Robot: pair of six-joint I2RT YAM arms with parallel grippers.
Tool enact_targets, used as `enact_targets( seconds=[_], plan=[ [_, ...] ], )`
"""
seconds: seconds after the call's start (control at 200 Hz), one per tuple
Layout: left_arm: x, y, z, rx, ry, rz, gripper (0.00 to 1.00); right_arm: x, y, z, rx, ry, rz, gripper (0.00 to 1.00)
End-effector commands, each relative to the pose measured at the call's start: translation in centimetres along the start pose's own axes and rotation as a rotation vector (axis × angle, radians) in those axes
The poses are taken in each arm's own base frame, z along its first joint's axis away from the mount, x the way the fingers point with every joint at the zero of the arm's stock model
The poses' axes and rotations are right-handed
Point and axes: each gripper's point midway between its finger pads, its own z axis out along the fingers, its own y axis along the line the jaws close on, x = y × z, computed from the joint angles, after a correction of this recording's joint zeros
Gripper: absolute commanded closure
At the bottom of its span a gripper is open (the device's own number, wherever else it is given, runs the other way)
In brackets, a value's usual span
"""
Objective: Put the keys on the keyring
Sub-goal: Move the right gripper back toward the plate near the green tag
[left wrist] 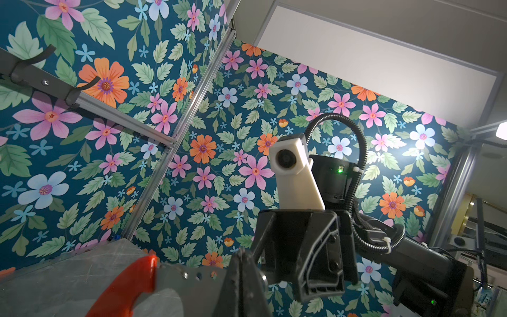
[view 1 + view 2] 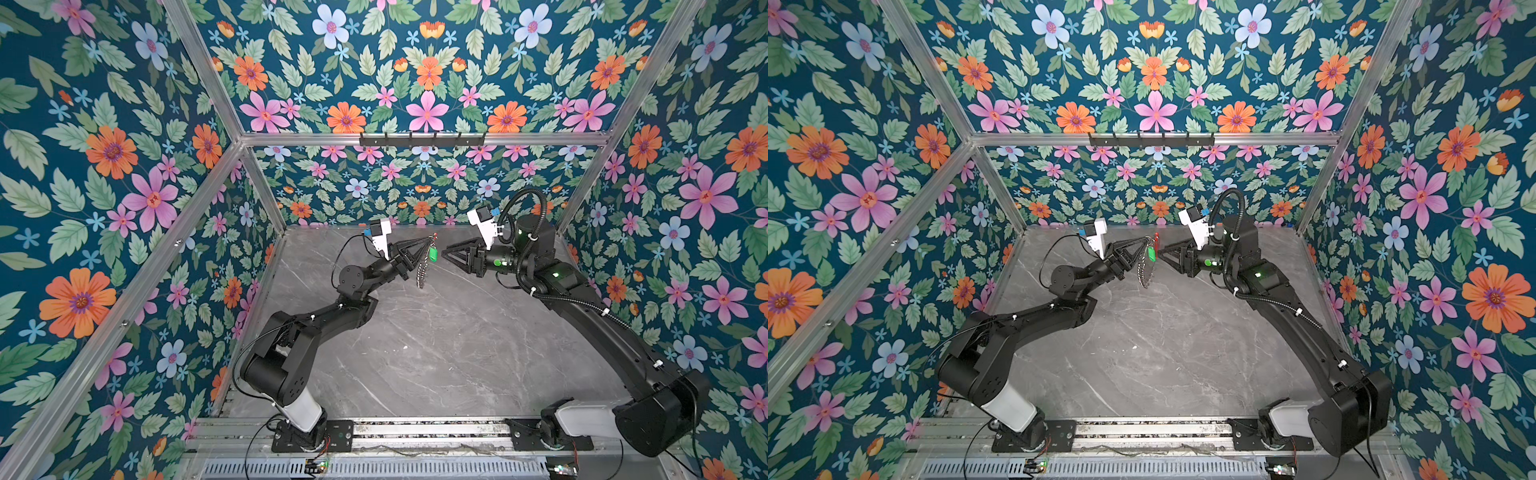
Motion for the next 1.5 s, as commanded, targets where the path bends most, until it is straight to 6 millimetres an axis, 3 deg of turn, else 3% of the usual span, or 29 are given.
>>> enact_targets(
  seconds=[0.0,0.345,0.535,0.75,1.275,1.495],
  plan=[
    [-1.3,-1.0,0.1,0.036,-0.051,0.017,1.0,-0.8,1.1,0.3,-0.067,-0.03,-0.007,0.6],
    [-1.3,-0.8,0.0,0.037,-0.066,0.009,1.0,-0.7,0.4,2.4,-0.04,-0.003,-0.024,0.61],
    [-1.6,-1.0,0.0,0.043,-0.082,0.006,1.0,-0.3,-0.2,2.9,0.004,0.013,-0.041,0.85],
    [-1.8,-1.1,-0.2,0.048,-0.098,0.006,1.0,0.6,0.3,2.8,0.016,0.03,-0.053,1.0],
    [-0.9,-1.2,0.0,0.083,-0.092,-0.01,1.0,2.2,0.8,3.5,-0.033,0.094,-0.011,1.0],
    [-0.7,-1.3,0.0,0.09,-0.082,0.009,1.0,1.4,-0.6,1.3,0.095,0.033,-0.041,0.69]
  ],
)
